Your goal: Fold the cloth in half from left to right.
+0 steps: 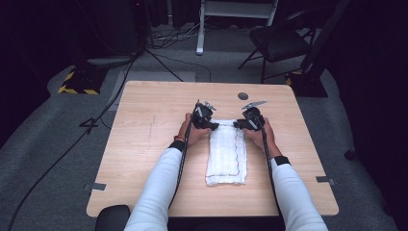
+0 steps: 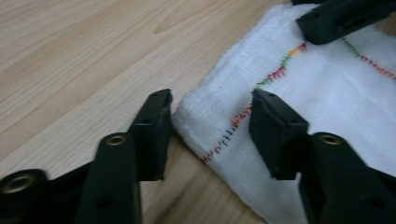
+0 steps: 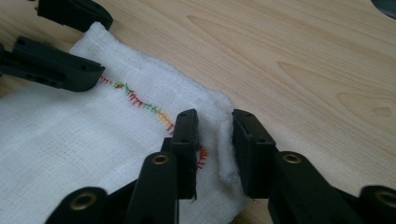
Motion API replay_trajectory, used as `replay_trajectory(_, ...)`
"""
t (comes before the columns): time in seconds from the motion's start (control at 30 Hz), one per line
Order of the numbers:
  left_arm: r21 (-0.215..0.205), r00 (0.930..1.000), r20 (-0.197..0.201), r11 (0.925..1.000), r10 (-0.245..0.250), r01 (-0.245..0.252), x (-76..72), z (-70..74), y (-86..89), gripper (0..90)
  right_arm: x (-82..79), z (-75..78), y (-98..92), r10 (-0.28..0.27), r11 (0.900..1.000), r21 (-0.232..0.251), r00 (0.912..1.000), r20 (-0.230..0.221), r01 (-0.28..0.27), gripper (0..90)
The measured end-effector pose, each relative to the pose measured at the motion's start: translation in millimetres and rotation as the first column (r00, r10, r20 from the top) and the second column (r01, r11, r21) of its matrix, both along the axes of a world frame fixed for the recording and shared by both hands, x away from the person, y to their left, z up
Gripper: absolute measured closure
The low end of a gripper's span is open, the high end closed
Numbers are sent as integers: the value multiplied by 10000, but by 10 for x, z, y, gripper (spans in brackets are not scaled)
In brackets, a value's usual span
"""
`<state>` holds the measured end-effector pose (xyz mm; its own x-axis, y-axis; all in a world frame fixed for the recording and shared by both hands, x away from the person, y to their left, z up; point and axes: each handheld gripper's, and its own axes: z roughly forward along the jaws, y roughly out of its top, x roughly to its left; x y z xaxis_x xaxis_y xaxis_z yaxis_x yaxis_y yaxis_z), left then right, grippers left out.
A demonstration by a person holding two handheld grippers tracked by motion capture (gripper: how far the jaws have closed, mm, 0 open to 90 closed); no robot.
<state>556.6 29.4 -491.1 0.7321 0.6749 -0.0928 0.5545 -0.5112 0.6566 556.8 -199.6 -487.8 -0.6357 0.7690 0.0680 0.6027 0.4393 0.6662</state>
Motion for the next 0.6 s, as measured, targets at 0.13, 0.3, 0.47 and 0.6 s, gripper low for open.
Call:
replay_trajectory(0.13, -323, 9987, -202, 9984, -473, 467, 6, -5, 6, 723, -14, 15, 41, 180, 9995, -268, 9998, 92, -178, 798)
replay_trajectory(0.3, -404, 9976, -269, 9972, -641, 630, 8, -5, 7, 797, -15, 20, 52, 292, 9989, -386, 9994, 178, -285, 817)
replay_trajectory(0.47, -71, 9985, 37, 9985, -541, 541, 9, 12, -13, 805, -20, 46, 58, 372, 9984, -452, 9985, 393, -355, 827)
replay_trajectory(0.6, 108, 9984, 261, 9987, -501, 498, 19, 61, -20, 808, -41, 100, 69, 328, 9988, -399, 9968, 729, -299, 831)
